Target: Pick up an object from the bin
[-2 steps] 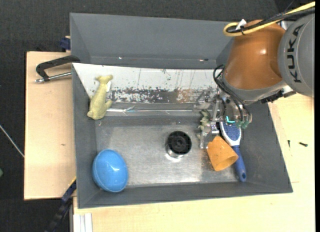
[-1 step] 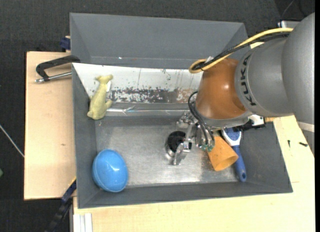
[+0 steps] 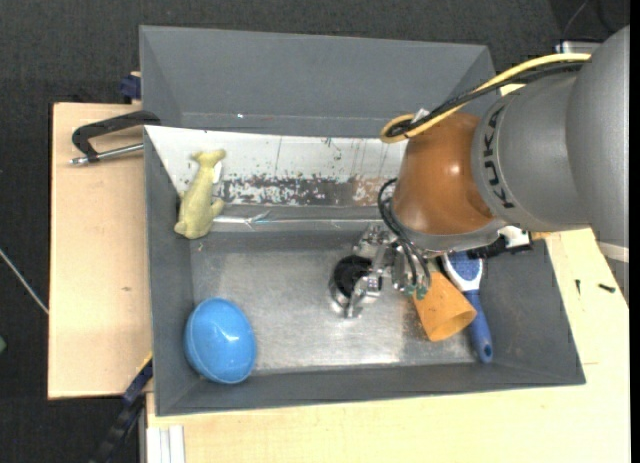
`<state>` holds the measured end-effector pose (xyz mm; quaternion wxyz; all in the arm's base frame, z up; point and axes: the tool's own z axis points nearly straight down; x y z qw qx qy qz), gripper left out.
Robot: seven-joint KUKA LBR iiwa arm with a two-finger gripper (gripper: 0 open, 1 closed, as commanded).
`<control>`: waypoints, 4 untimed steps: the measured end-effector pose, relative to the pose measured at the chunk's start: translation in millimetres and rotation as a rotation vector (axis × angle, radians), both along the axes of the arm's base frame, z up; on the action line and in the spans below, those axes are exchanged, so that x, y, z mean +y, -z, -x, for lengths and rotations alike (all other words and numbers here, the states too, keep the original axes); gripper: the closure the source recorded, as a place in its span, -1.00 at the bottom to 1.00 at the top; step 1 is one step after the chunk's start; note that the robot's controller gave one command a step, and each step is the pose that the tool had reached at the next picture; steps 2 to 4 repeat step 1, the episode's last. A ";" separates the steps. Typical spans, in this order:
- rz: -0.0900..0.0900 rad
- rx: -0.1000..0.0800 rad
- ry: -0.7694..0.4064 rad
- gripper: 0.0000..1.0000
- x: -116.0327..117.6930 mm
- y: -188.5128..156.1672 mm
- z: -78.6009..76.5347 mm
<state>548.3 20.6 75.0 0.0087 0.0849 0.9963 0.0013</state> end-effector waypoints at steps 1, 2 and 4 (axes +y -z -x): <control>0.000 0.003 -0.051 1.00 3.3 -138.2 1.9; 0.000 0.003 -0.051 1.00 3.3 -138.2 1.9; 0.000 0.003 -0.051 1.00 3.3 -138.2 1.9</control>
Offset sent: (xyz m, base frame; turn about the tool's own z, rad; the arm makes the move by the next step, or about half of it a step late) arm -0.0048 0.0024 0.1324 -0.0508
